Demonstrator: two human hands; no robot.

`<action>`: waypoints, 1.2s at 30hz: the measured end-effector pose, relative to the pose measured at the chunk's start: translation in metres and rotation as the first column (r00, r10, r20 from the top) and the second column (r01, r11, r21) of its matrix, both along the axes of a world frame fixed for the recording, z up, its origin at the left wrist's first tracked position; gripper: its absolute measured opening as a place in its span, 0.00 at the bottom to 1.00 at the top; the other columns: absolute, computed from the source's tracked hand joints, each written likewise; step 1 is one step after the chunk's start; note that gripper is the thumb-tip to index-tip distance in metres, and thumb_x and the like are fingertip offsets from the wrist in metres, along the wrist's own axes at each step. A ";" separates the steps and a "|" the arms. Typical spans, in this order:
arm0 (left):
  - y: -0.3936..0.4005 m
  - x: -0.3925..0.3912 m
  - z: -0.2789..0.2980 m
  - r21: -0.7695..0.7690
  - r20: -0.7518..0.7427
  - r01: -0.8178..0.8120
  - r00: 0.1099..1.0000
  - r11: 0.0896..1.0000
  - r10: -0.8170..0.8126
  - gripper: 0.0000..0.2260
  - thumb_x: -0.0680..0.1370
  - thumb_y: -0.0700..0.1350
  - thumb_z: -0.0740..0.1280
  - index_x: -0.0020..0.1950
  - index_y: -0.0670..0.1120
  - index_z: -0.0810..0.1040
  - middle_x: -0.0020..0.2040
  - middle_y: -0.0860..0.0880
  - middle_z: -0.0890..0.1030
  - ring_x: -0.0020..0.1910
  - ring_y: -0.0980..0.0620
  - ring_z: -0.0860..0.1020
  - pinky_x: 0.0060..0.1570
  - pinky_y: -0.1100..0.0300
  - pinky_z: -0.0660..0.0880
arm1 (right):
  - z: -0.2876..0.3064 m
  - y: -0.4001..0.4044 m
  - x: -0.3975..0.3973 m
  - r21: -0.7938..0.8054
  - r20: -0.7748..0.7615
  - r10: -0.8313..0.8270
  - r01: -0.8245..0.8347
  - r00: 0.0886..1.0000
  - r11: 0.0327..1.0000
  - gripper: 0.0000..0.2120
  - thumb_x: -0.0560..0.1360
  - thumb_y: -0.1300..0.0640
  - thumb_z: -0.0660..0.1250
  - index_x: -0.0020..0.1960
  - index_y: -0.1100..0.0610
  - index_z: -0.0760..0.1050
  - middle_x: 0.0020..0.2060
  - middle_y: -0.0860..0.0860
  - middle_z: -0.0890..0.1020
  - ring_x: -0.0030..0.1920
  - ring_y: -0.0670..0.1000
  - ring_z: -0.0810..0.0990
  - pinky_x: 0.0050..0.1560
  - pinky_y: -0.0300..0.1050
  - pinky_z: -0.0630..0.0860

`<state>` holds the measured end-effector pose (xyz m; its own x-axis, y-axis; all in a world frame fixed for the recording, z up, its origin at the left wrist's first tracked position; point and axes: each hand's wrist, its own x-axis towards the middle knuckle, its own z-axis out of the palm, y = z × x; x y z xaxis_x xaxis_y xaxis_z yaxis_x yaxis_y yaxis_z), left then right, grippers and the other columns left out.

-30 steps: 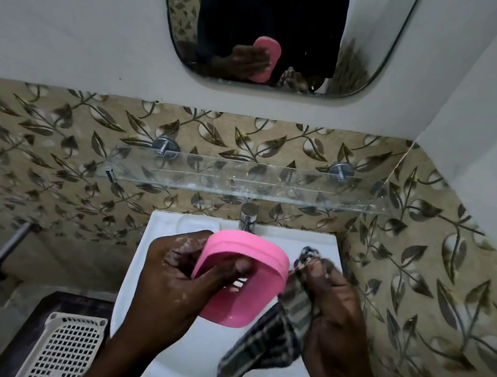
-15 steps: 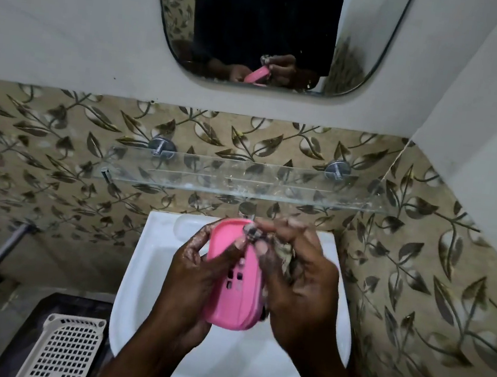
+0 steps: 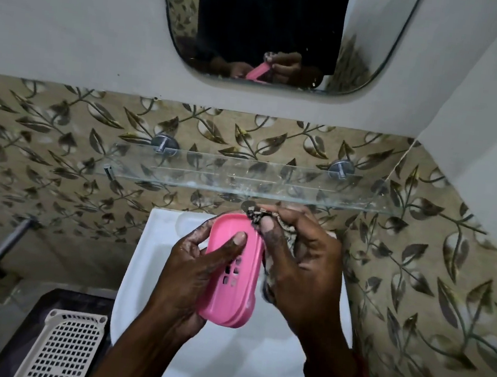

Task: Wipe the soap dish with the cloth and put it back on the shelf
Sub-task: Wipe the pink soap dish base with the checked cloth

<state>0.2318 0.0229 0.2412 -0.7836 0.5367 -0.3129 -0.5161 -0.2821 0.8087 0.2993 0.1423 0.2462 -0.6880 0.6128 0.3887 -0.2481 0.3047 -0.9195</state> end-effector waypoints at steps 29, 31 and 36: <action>0.017 -0.035 0.005 0.069 0.289 -0.157 0.948 0.985 0.131 0.07 0.76 0.42 0.72 0.51 0.41 0.80 0.28 0.46 0.79 0.21 0.52 0.78 0.17 0.64 0.72 | -0.022 -0.038 0.020 0.592 -0.062 0.009 0.029 0.998 0.805 0.12 0.82 0.61 0.64 0.57 0.64 0.84 0.49 0.59 0.76 0.47 0.49 0.79 0.45 0.41 0.78; 0.015 -0.038 0.003 0.079 0.295 -0.177 0.944 0.981 0.147 0.07 0.76 0.40 0.71 0.52 0.40 0.80 0.28 0.45 0.79 0.20 0.52 0.78 0.16 0.65 0.72 | -0.018 -0.037 0.017 0.579 -0.074 -0.016 0.056 0.997 0.814 0.10 0.81 0.63 0.65 0.55 0.65 0.85 0.48 0.59 0.76 0.45 0.50 0.78 0.43 0.42 0.78; 0.011 -0.025 -0.011 -0.012 0.180 -0.116 0.977 0.993 0.116 0.22 0.66 0.42 0.78 0.60 0.44 0.83 0.43 0.39 0.87 0.35 0.45 0.85 0.34 0.54 0.83 | -0.002 -0.015 0.005 0.464 -0.092 -0.126 0.155 0.988 0.872 0.10 0.74 0.71 0.71 0.54 0.66 0.84 0.47 0.59 0.76 0.51 0.49 0.78 0.51 0.41 0.77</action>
